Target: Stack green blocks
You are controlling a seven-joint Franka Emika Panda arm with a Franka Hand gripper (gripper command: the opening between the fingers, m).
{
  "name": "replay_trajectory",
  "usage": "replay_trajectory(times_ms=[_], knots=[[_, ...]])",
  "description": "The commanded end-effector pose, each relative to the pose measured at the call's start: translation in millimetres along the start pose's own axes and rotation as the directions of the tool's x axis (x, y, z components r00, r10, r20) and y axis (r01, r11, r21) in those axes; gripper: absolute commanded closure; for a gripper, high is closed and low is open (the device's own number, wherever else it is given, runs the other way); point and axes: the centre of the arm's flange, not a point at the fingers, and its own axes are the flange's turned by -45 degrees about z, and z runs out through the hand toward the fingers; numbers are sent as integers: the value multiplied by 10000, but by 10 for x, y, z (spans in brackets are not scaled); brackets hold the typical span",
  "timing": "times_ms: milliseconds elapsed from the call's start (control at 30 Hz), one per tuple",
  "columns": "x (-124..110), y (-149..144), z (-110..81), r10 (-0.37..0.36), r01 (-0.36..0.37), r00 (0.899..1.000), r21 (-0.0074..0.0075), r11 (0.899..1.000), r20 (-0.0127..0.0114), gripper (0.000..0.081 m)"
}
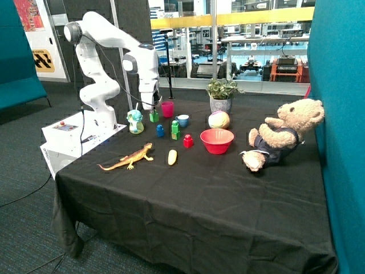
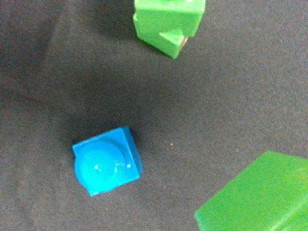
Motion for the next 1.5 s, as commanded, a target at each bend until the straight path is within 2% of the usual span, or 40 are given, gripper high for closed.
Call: replay_trajectory(times_ms=[0,333,800,1100,1467], knots=[[164,-32,-101,-50,50,10000,30,10000,6,808],[367,-68,-65,-1,1,10000,30,10000,6,808],[505,-114,-9,14,-15,10000,30,10000,6,808],[699,-116,-53,30,-30,10000,30,10000,6,808],[739,-240,-17,-122,122,9999,30,9999,5,808]])
